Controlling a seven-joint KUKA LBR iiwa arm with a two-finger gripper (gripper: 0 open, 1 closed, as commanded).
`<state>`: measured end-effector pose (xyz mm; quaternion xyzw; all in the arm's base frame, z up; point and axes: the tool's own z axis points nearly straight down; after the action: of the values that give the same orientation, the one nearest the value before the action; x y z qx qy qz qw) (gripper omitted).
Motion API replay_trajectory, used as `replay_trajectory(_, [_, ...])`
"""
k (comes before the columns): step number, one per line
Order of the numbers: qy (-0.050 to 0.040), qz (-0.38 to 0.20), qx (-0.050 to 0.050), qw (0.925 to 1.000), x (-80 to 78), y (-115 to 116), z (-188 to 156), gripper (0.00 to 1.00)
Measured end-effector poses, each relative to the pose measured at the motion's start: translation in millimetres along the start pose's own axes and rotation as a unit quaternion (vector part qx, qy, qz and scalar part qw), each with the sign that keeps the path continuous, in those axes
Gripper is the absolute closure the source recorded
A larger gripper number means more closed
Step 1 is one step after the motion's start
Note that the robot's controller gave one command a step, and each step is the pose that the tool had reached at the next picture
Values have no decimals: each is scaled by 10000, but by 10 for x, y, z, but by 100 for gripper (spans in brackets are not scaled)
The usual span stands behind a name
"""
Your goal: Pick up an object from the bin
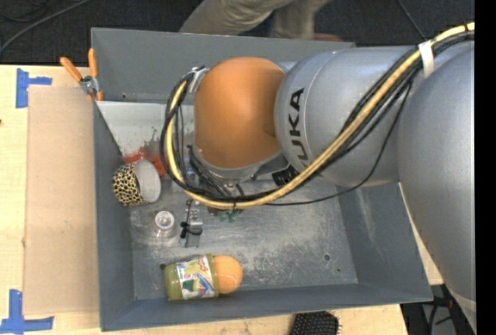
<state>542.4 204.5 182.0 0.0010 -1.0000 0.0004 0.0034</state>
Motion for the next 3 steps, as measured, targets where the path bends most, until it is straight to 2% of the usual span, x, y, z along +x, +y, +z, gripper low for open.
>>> replay_trajectory(1, [-25,22,-6,10000,-21,-13,-21,0])
replay_trajectory(2, [-45,-111,-11,9999,-641,-175,288,0])
replay_trajectory(3, [-35,-397,-21,9992,-378,426,648,0])
